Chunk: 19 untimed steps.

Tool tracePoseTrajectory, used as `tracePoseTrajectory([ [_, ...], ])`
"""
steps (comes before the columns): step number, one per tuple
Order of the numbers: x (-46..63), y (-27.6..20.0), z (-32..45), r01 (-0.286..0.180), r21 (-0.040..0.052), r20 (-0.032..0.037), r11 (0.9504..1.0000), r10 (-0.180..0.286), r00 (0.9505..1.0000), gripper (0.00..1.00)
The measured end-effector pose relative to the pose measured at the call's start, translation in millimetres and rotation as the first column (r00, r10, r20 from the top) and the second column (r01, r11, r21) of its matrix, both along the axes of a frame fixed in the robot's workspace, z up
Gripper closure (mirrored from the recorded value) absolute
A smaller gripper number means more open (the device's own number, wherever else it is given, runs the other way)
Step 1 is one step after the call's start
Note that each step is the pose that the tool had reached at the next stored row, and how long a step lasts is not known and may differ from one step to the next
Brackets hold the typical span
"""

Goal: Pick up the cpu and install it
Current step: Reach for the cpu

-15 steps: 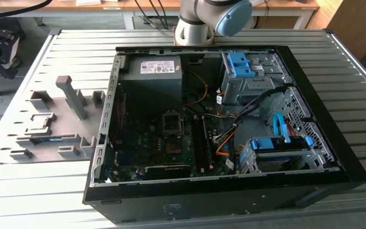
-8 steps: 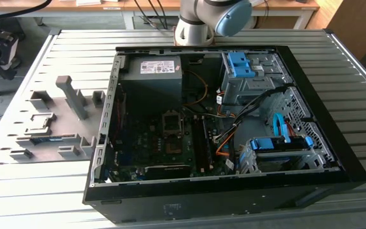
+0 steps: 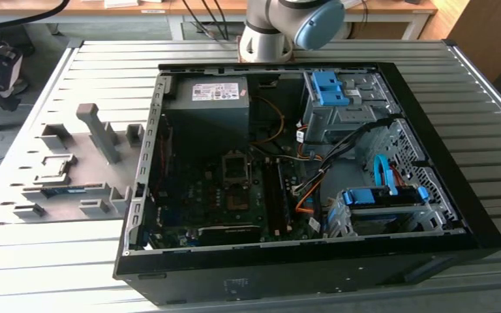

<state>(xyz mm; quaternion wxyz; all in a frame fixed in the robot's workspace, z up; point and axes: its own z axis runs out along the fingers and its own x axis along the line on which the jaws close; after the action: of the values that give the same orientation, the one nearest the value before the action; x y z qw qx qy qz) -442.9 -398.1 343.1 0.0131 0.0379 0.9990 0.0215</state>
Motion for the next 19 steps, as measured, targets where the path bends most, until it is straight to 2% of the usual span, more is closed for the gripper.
tracePoseTrajectory([
  [19, -9.6, 0.0, -5.9, 0.000, 0.0000, 0.0000, 1.0000, 0.000, 1.0000, 0.90],
])
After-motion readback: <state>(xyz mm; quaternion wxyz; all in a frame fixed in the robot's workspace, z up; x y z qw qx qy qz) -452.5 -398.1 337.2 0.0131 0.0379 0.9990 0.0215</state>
